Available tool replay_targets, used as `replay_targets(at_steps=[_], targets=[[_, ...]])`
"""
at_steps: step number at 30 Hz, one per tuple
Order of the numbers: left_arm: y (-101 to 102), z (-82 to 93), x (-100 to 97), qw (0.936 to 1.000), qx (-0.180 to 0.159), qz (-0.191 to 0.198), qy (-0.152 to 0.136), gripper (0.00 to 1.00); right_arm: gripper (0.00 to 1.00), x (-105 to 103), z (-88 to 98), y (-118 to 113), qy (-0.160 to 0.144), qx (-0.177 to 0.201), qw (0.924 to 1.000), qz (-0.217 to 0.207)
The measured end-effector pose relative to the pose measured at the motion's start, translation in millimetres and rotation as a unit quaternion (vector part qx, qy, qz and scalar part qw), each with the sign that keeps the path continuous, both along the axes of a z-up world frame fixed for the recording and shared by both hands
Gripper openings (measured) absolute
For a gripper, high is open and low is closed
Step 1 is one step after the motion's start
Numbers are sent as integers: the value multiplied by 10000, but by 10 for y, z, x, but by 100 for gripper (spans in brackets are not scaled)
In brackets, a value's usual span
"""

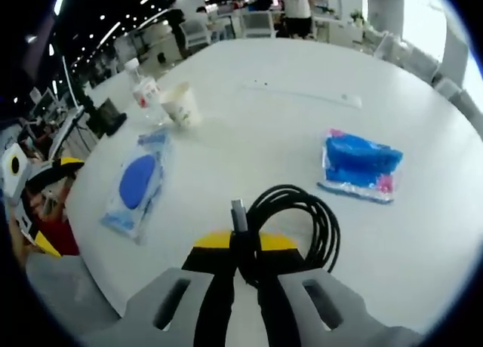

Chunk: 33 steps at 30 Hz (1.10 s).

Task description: Arrange the tabletop items into an orderly group along one side of the table until the central work area is clear of visible clutter.

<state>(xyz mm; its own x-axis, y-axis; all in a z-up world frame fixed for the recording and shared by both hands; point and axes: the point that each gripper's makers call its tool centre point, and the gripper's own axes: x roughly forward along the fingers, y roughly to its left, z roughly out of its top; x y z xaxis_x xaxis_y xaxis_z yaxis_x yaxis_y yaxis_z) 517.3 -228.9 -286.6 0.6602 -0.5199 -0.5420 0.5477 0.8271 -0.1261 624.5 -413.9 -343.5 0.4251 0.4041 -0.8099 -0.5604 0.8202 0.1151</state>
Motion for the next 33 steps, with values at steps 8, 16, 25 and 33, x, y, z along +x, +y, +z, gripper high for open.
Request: replay_targets(at_steps=[8, 16, 25, 33], targets=[[-4, 22, 13, 9999, -96, 32, -30, 96, 10, -28, -181, 98, 39, -157, 9995, 286], [8, -4, 5, 10000, -36, 27, 11, 96, 10, -46, -345, 151, 148, -348, 9981, 481], [8, -19, 5, 10000, -13, 17, 41, 95, 11, -48, -504, 166, 167, -513, 9967, 610], [17, -46, -1, 10000, 31, 16, 89, 95, 13, -67, -605, 163, 175, -420, 9978, 475]])
